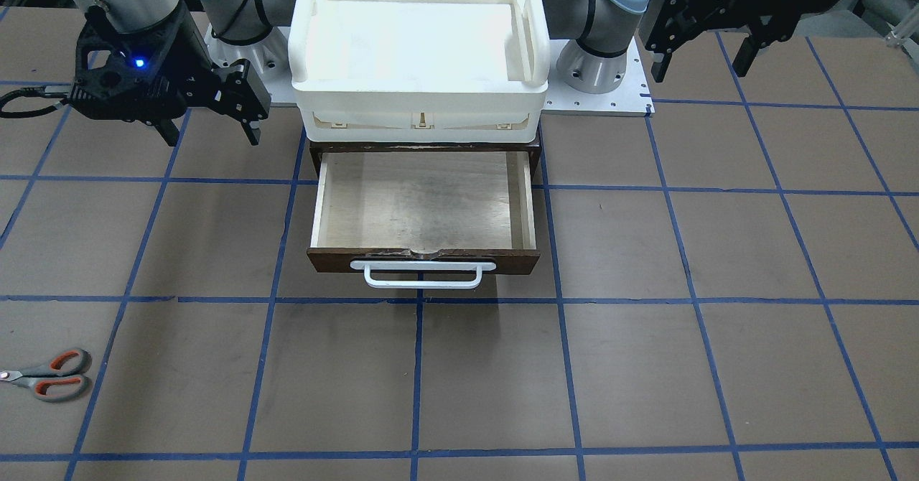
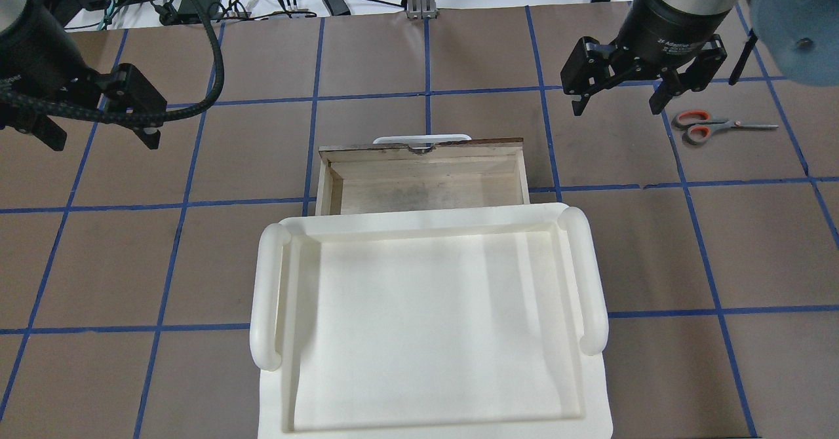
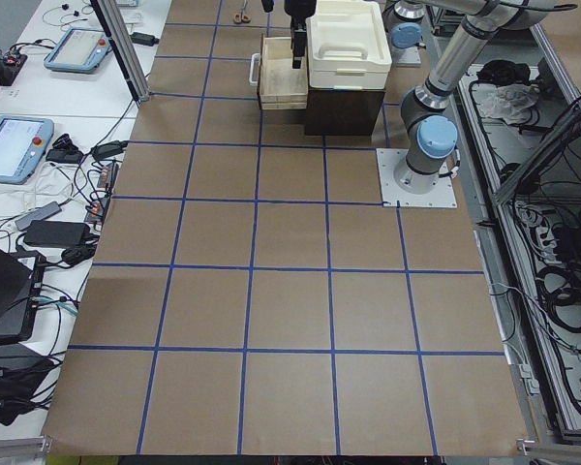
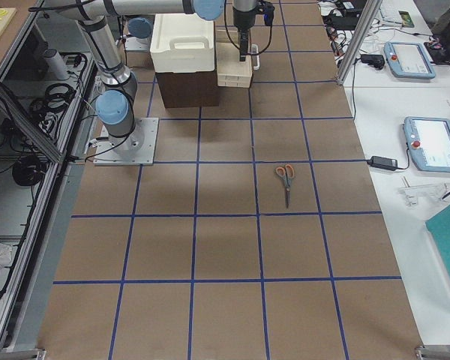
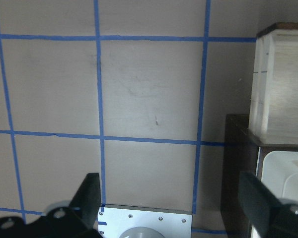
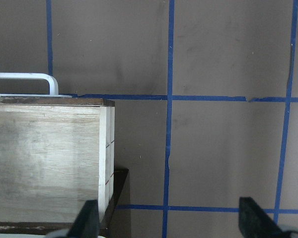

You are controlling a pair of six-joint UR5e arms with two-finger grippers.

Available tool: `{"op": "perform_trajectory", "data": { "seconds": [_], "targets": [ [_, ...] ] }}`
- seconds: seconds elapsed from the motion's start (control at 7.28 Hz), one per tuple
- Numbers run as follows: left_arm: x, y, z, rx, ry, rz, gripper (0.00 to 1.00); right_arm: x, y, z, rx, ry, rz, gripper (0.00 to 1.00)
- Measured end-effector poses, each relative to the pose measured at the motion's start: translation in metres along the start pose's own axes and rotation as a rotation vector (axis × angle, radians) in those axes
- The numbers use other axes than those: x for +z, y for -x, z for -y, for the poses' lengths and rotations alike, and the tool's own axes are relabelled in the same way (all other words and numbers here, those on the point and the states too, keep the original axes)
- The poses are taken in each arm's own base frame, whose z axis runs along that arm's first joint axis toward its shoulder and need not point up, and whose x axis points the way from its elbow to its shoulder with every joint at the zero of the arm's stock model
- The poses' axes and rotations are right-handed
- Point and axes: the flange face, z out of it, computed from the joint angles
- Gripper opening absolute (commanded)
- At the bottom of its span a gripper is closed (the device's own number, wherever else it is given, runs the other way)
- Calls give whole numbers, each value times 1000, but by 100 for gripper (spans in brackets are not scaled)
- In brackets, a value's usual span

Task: Put scissors in drawer and close it
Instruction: 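Move the right gripper toward the grey-and-orange scissors, then lower the right gripper over the scissors handles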

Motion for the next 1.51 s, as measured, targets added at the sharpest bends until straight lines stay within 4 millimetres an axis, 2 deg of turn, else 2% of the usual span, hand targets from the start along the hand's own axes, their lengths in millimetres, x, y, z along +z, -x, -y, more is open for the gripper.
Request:
{"op": "perform_trajectory", "data": {
  "seconds": [0.14,0.41,0.69,0.96,1.24,1.51],
  "targets": [
    [11,-7,-5,3,30,-49,100,-1,-5,2,-93,-9,-1,100],
    [13,-5,-13,2,35,-43,100,-3,-34,10,-248,-28,3,100],
    [13,7,-12,-7,34,19,100,-2,-85,18,-362,-36,-9,100],
    [23,19,-6,-27,54,52,100,9,-140,32,-491,-47,-29,100],
    [24,22,-5,-34,58,53,100,34,-192,54,-669,-54,-55,100],
    [28,26,-3,-45,65,55,100,64,-249,64,-928,-36,-44,100]
  ]
}}
